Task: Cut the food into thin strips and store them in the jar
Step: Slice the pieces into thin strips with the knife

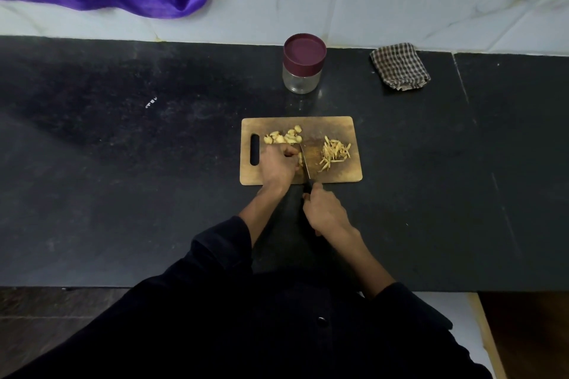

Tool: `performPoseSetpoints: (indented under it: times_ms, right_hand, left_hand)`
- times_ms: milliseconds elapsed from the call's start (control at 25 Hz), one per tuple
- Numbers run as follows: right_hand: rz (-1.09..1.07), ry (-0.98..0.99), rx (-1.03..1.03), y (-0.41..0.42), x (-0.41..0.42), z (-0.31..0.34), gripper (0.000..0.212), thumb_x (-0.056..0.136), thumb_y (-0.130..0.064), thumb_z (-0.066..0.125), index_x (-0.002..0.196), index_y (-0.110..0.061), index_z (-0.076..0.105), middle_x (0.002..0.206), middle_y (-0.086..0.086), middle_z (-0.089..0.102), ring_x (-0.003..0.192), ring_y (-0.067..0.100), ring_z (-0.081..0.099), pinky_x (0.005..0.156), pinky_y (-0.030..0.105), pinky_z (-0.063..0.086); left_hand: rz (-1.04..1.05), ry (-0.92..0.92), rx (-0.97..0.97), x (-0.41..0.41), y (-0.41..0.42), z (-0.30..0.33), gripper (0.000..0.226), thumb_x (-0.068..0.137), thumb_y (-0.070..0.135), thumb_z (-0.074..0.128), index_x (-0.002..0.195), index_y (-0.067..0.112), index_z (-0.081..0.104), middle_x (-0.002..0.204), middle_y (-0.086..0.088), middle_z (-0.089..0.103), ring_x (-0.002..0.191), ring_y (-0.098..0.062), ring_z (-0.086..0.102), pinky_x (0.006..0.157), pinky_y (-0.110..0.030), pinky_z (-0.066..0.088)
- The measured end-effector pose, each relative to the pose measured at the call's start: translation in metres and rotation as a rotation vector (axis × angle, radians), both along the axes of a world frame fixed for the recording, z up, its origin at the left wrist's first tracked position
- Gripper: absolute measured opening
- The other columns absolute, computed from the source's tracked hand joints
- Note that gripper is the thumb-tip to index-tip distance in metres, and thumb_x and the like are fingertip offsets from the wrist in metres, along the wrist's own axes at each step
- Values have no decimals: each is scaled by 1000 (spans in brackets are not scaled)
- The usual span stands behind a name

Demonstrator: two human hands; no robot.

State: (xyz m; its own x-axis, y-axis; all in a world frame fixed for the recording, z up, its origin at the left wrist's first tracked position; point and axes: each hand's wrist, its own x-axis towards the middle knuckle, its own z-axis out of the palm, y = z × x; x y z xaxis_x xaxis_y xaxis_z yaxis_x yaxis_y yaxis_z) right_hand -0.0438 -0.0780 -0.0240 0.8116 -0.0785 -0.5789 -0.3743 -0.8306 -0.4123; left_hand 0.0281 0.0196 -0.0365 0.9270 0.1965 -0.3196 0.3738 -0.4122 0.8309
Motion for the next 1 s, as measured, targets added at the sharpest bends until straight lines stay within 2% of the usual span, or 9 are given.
performPoseSetpoints:
  times_ms: [240, 440, 680, 840, 1000]
  right_hand:
    - [-1, -7, -29, -4, -13, -5, 25, 105, -30, 38, 117, -9, 47, 112, 16, 63, 101, 33, 63, 79, 44, 50]
    - [-148, -72, -32, -17, 0, -1, 34, 104, -34, 39, 129, -11, 46, 106, 14, 65, 90, 34, 69, 81, 51, 57]
    - [-37, -84, 39, 3, -1, 1, 25, 104, -35, 40, 112, -12, 47, 101, 15, 66, 86, 36, 69, 79, 53, 56]
    - [-18, -104, 15, 6, 0, 0, 25, 104, -33, 40, 113, -11, 48, 101, 15, 65, 83, 35, 69, 77, 51, 57]
    - [-3, -91, -5, 6, 2, -1, 26, 104, -31, 40, 117, -9, 48, 105, 16, 65, 88, 33, 68, 78, 49, 56]
  left_hand:
    - [0, 42, -53, 3, 4, -1, 13, 86, 5, 66, 97, 9, 70, 92, -3, 70, 72, -6, 68, 68, -23, 59]
    - [22, 33, -64, 2, 4, -1, 12, 85, 3, 66, 95, 6, 71, 92, -6, 71, 73, -9, 68, 65, -22, 58]
    - [10, 2, -73, -1, 4, 1, 12, 85, 2, 66, 96, 4, 70, 90, -7, 71, 74, -12, 69, 65, -21, 58]
    - [13, -8, -73, -1, 4, 1, 12, 85, 1, 66, 95, 4, 70, 90, -7, 71, 73, -13, 69, 65, -22, 58]
    - [-1, -5, -45, -1, 4, 3, 12, 86, 2, 65, 96, 5, 70, 88, -5, 70, 71, -11, 68, 59, -15, 56]
